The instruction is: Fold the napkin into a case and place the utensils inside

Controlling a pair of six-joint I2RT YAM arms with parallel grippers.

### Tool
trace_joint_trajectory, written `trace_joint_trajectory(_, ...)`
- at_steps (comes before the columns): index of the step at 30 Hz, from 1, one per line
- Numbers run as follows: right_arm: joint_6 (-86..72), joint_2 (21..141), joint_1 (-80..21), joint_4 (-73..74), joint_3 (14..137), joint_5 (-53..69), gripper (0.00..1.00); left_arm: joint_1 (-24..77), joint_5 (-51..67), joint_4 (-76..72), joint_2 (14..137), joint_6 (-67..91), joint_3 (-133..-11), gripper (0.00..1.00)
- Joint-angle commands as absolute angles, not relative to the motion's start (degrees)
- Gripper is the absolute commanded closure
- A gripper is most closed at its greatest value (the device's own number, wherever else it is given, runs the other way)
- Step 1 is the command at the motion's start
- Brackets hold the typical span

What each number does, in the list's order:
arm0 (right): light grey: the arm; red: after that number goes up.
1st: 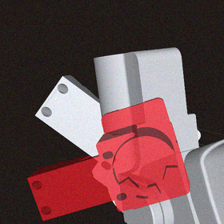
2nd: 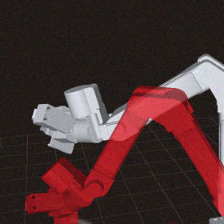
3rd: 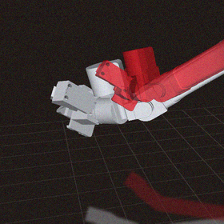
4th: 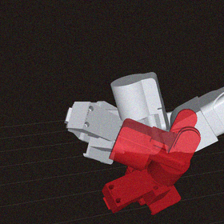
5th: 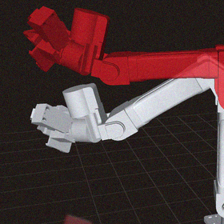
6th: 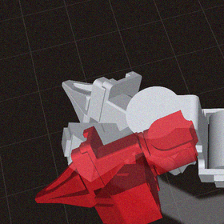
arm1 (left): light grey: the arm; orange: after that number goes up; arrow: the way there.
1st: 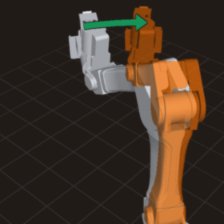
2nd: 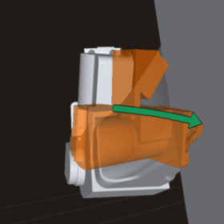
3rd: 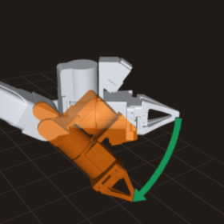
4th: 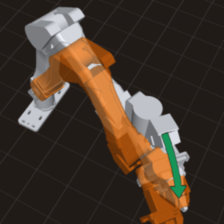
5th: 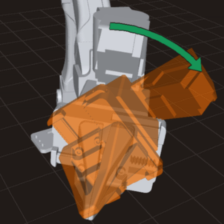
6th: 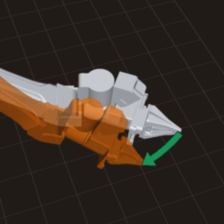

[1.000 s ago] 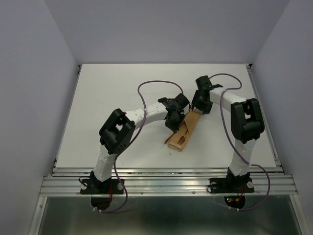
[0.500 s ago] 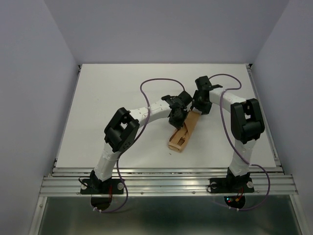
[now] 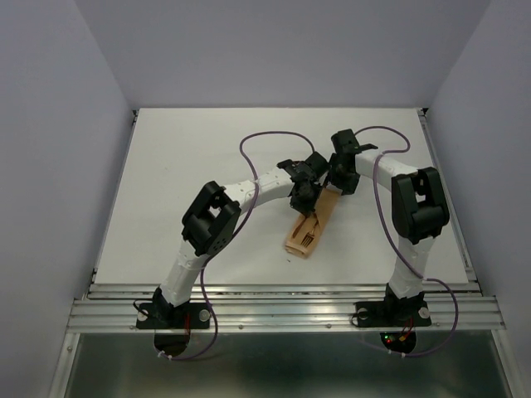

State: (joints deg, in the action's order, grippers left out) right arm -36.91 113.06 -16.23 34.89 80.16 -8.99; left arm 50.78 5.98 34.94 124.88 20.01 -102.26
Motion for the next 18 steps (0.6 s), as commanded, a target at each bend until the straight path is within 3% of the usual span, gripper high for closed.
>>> trace_joint_trajectory(1, -37.44, 109.86, -16.79, 33.40, 79.63, -9.14, 0.34, 50.89, 5.63, 34.02, 124.45, 21.36, -104.59, 1.00)
trace_joint_trajectory(14, -37.44, 109.78, -16.79, 33.49, 79.72, -9.23, 0.34, 50.89, 6.50, 33.14, 125.51, 23.20, -103.10, 0.99)
trace_joint_trajectory(17, -37.44, 109.86, -16.79, 33.57, 79.72, -9.32, 0.34, 50.89, 6.77, 32.96, 125.33, 23.47, -102.74, 0.86)
trace_joint_trajectory(18, -37.53, 109.78, -16.79, 33.57, 79.72, -9.23, 0.34, 50.89, 6.77, 33.05, 125.16, 23.47, -102.74, 0.76)
